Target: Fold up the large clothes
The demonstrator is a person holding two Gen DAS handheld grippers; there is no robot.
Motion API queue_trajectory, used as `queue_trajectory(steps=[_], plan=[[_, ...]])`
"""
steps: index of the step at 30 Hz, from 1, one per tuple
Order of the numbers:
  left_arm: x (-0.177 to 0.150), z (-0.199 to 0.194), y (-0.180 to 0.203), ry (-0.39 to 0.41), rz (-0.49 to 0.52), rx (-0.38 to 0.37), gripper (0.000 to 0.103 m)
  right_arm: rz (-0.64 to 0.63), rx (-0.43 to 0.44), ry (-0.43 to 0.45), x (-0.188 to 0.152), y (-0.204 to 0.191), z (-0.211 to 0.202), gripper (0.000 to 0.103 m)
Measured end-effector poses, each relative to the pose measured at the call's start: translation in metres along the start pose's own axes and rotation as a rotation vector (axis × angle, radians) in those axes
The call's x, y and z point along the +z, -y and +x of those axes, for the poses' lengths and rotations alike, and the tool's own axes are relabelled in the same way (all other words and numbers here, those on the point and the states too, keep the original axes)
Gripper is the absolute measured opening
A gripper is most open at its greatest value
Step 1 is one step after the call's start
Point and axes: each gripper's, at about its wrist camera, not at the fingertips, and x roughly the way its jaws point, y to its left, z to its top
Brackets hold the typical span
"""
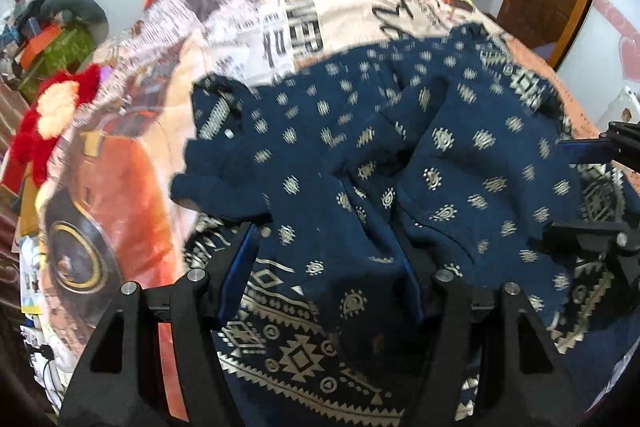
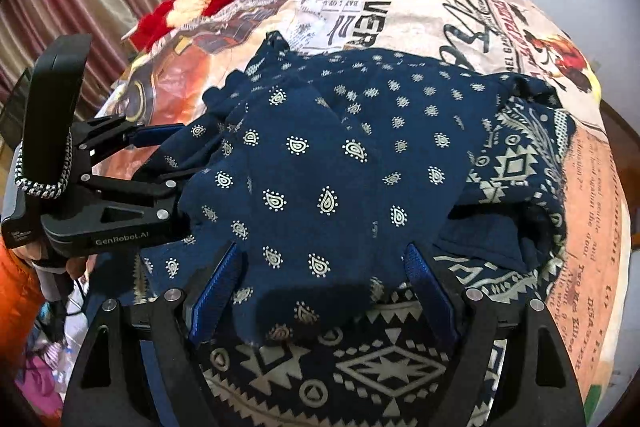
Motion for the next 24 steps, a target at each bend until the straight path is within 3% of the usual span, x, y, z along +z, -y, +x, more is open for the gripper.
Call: queue_trajectory(steps=[7,12,18,24], plan=[[-0.001,-0.069,-0.019,0.174,-0.012,0.046,0.064,0.025,-0.076,0.164,-0.001,0.009,-0.061,0.082],[-0.018,-0.104,-0.037,0.236,-0.05,0.072,0.069,0.041,-0.154,0.272,-0.013,0.01,-0.106,0.083],[-0.054,-0.116,-0.057,0.213,-0.112,0.071,0.071,0.057,-0.212,0.339,-0.045,0.006,-0.14,0.088],[-0.106,-0.096,-0.082,0.099,-0.205,0.042,0.075,0.133,-0.228,0.296,-0.091,0.012,-0.137,0.088]])
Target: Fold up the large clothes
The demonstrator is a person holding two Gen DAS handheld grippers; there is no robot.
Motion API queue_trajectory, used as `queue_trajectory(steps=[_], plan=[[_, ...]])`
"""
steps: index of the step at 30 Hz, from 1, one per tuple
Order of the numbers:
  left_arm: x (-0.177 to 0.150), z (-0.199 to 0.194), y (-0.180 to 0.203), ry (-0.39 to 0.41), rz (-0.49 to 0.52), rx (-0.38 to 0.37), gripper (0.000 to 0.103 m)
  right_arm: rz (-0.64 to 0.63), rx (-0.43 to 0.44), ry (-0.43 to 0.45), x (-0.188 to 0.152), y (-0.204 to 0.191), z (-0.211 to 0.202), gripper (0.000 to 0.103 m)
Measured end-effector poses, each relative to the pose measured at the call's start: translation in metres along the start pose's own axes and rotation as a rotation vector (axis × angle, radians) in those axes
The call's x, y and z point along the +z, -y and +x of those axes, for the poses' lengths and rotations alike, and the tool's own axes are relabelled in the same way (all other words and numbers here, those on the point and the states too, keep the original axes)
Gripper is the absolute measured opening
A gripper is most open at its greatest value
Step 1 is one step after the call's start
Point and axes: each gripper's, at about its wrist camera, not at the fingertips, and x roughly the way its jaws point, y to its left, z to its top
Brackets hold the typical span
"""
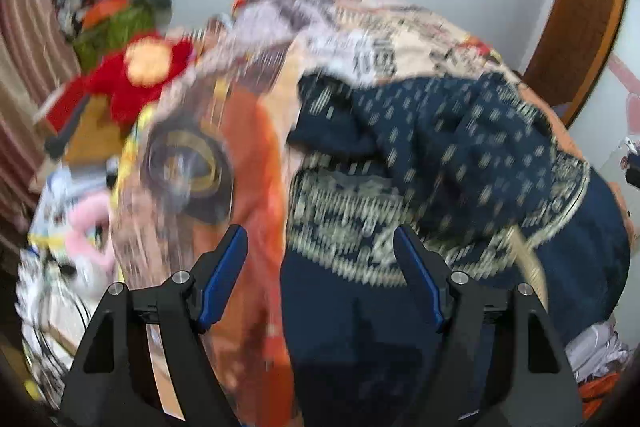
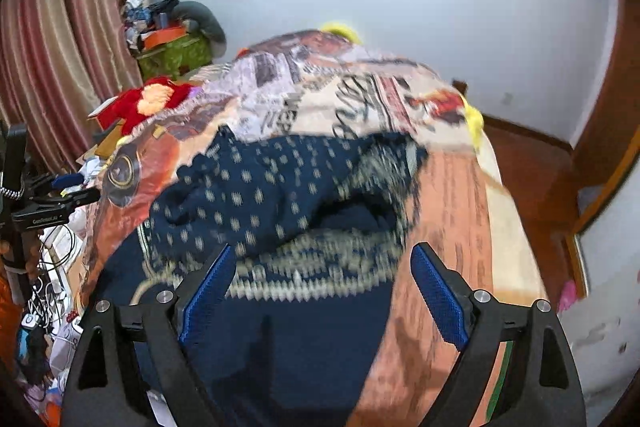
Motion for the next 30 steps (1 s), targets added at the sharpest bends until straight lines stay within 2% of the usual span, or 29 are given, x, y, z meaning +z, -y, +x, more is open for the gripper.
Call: queue_trajectory(steps=[3,8,10,13,15,17,18,20,21,23,26,28,30], plan=[[-0.03,0.019,-0.019,-0.098,-0.081,-0.023,0.075,0.058,0.001,-0.067,-0.027,0.008,0.005,0.088],[-0.074,0.039,-0.034,-0.206,-0.223,-0.083,0.075,0.158,0.044,-0.151,-0.066,0.015,0.008,0.088],[-0.087,0.045,-0.034,-0.241,-0.26,-0.117,0.075,0.166,0.053,-0.135,-0.074,0.013,0.004,0.088],[-0.101,0.056,-0.035,-0.295,-0.353,-0.219,0.075,0.168,0.089,-0.127,-0.078,0.008,0.002,0.088],[-0.106,0.06,-0.036,-0.303,-0.41,-0.259,0.075,0.191,0.131,-0.128,-0.081,0.004,0.004,0.084],[-0.109,0.061,-0.038,-0.302,-0.456,-0.294,0.074,0.187,0.116,-0.116,-0.082,-0.001,0.006,0.079],[-0.11,0.061,-0.039,-0.302,-0.474,-0.312,0.071,0.177,0.108,-0.113,-0.081,-0.004,0.007,0.075],[-0.109,0.059,-0.037,-0.301,-0.476,-0.342,0.058,0.167,0.102,-0.104,-0.079,-0.008,0.008,0.059],[-0.106,0.057,-0.035,-0.297,-0.465,-0.344,0.054,0.168,0.11,-0.102,-0.079,-0.008,0.009,0.055],[-0.101,0.053,-0.028,-0.291,-0.428,-0.346,0.035,0.169,0.122,-0.097,-0.078,-0.008,0.01,0.037],[-0.088,0.042,-0.018,-0.261,-0.364,-0.35,0.011,0.182,0.14,-0.087,-0.076,-0.008,0.012,0.02],[-0.077,0.033,-0.009,-0.224,-0.324,-0.361,0.01,0.188,0.154,-0.078,-0.073,-0.007,0.013,0.012],[-0.061,0.02,0.001,-0.172,-0.272,-0.354,0.008,0.193,0.175,-0.064,-0.069,-0.006,0.013,0.009]])
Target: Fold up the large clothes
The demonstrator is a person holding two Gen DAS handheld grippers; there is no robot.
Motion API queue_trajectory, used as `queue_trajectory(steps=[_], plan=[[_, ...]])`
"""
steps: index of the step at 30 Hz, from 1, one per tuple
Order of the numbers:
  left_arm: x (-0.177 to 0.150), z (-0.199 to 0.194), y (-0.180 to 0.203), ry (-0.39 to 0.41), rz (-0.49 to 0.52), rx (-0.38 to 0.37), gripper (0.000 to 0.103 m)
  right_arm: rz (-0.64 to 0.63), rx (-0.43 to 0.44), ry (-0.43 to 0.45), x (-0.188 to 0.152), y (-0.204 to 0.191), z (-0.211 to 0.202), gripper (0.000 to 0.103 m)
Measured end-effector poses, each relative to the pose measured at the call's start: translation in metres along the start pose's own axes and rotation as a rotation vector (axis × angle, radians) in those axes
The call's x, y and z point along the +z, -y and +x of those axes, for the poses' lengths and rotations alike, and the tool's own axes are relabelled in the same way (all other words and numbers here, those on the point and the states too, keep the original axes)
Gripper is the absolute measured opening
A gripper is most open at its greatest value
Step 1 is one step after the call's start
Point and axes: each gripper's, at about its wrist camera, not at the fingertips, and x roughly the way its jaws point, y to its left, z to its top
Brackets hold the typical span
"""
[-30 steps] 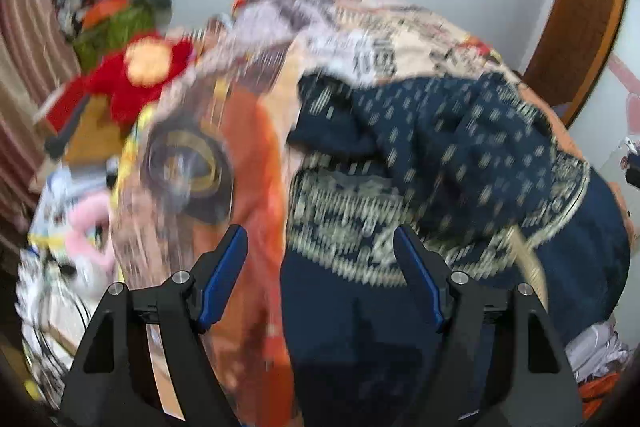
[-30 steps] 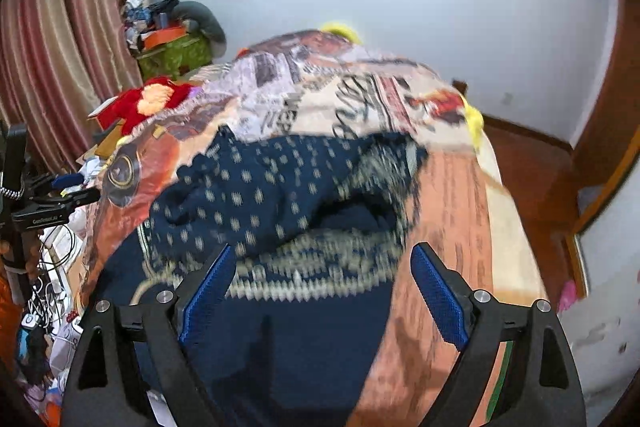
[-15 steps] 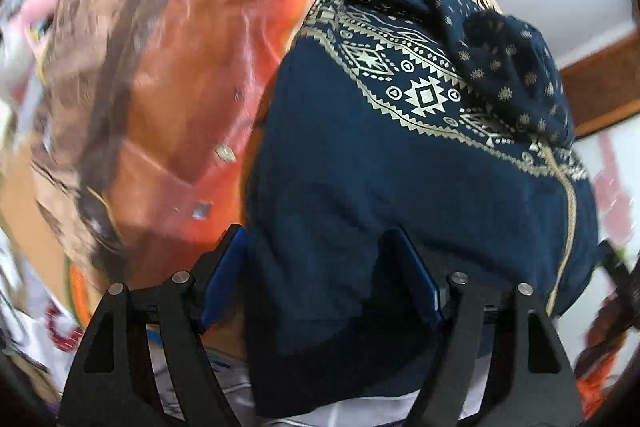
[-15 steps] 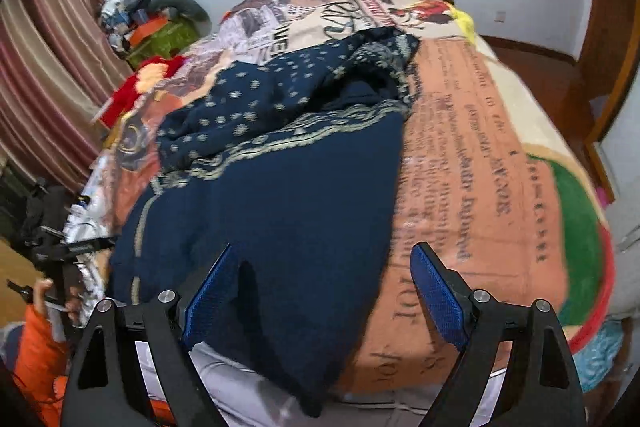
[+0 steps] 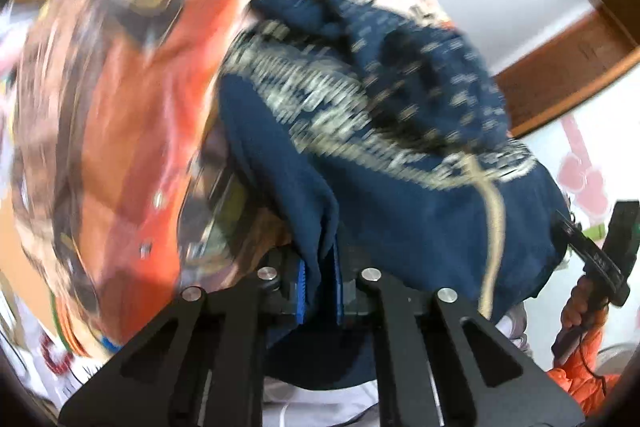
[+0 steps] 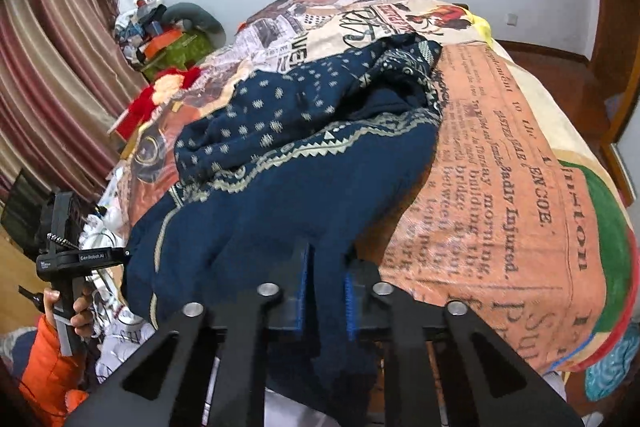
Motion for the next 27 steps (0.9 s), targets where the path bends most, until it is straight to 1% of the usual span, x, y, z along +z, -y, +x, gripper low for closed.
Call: queue_trajectory(steps=[2,4,6,9,11,13,15,18,19,20,23,27], plan=[[0.017,-0.014,0.022,0.053,0.066,0.008,0.007,-0.015,0.012,0.03,0.008,-0.002,-0.003,0.007],[0.036,-0.028,0.039,0.112,0.11,-0.003,0.007,-0.028,0.025,0.057,0.017,-0.003,-0.008,0.007],[0.054,-0.044,0.056,0.175,0.142,-0.037,0.007,-0.034,0.045,0.088,0.032,-0.003,-0.011,0.007],[0.083,-0.061,0.077,0.273,0.186,-0.037,0.007,-0.041,0.051,0.149,0.06,0.0,-0.015,0.006],[0.101,-0.063,0.083,0.31,0.19,-0.027,0.007,-0.04,0.053,0.181,0.08,0.004,-0.015,0.006],[0.119,-0.062,0.08,0.342,0.173,0.004,0.007,-0.044,0.038,0.209,0.1,0.008,-0.009,0.006],[0.135,-0.054,0.071,0.357,0.141,0.048,0.007,-0.041,0.02,0.219,0.116,0.014,-0.001,0.006],[0.145,-0.037,0.048,0.351,0.087,0.12,0.007,-0.02,0.001,0.209,0.136,0.028,0.018,0.006],[0.149,-0.024,0.037,0.331,0.068,0.169,0.007,-0.018,-0.009,0.201,0.141,0.033,0.026,0.006],[0.151,-0.012,0.029,0.31,0.061,0.191,0.007,-0.017,-0.024,0.185,0.147,0.038,0.038,0.006],[0.148,0.032,0.007,0.213,0.026,0.229,0.007,0.004,-0.025,0.127,0.156,0.049,0.069,0.006],[0.14,0.083,-0.01,0.109,0.025,0.26,0.007,0.024,-0.05,0.009,0.161,0.06,0.117,0.006]])
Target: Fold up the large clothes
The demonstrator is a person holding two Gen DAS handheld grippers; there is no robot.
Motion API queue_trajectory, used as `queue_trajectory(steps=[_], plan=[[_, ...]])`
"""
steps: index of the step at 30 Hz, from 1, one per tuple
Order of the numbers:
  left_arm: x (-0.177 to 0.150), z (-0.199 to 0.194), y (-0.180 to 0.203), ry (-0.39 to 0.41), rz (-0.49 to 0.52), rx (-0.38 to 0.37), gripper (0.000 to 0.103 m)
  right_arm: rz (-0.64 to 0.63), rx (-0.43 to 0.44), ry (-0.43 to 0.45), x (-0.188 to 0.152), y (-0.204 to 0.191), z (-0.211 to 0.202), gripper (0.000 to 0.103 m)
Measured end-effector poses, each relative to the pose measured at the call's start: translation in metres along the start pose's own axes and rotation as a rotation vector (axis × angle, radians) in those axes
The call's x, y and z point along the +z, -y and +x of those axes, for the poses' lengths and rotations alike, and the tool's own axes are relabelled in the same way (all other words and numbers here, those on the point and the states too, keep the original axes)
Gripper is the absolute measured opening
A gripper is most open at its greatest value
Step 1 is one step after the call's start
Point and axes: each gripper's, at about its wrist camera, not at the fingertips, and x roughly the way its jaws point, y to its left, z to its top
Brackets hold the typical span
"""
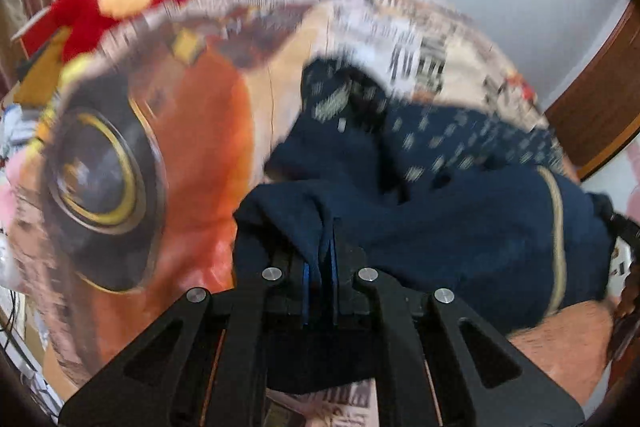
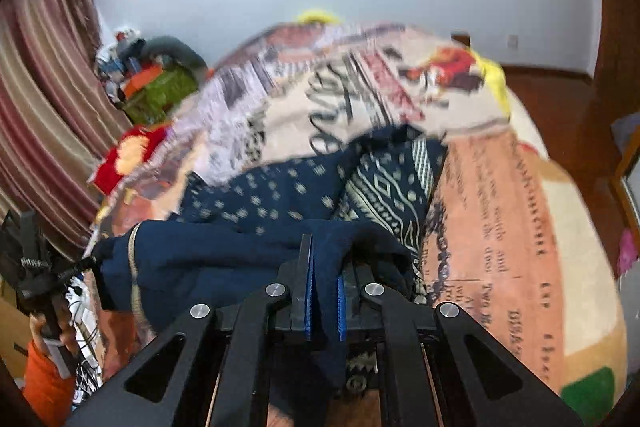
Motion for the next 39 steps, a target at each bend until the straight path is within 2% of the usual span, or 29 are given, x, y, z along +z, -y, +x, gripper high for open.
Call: queue_trajectory(steps=[2,7,12,14,15,17,19,21,25,31,33,34,36,38,39], plan=[[-0.005,0.012,-0.001,-0.025,0.013,-0.012,0.008,0.032,0.005,-0.06,0.003,0.006,0.016,0.006],[-0.004,0.008,0.01,-0.022,0.093,0.016,0.011,0.018,0.033,-0.105,0.008,0.01,0.018,0.007],[0.002,-0.019,0.005,-0.001,0.127,0.046,0.026,-0.079,-0.038,-0.117,0.007,-0.005,-0.001,0.013],[0.005,-0.034,-0.001,0.023,0.112,0.059,0.037,-0.128,-0.095,-0.092,0.006,-0.01,-0.014,0.026],[0.006,-0.044,-0.004,0.045,0.107,0.069,0.039,-0.144,-0.112,-0.075,0.006,-0.012,-0.02,0.031],[0.006,-0.06,-0.007,0.079,0.105,0.088,0.044,-0.162,-0.126,-0.025,0.003,-0.014,-0.037,0.056],[0.003,-0.077,-0.01,0.106,0.094,0.089,0.051,-0.162,-0.12,0.025,0.0,-0.016,-0.055,0.063],[-0.002,-0.087,-0.013,0.113,0.08,0.071,0.053,-0.157,-0.1,0.045,-0.006,-0.018,-0.07,0.063],[-0.022,-0.084,-0.012,0.067,0.076,0.017,0.054,-0.132,-0.053,0.054,-0.025,-0.023,-0.084,0.063],[-0.046,-0.043,-0.019,-0.045,0.03,0.006,0.054,-0.06,0.002,-0.022,-0.061,-0.021,-0.065,0.062],[-0.048,-0.028,-0.024,-0.074,-0.002,0.014,0.054,-0.029,0.016,-0.051,-0.066,-0.018,-0.055,0.059],[-0.047,-0.02,-0.029,-0.09,-0.033,-0.005,0.054,-0.015,0.023,-0.065,-0.068,-0.017,-0.05,0.053],[-0.045,-0.014,-0.034,-0.1,-0.078,-0.052,0.047,0.013,0.043,-0.093,-0.07,-0.016,-0.041,0.043],[-0.044,-0.01,-0.036,-0.113,-0.108,-0.114,0.027,0.018,0.054,-0.103,-0.07,-0.017,-0.035,0.035],[-0.043,-0.009,-0.035,-0.117,-0.108,-0.129,0.023,0.013,0.059,-0.107,-0.071,-0.019,-0.032,0.033]])
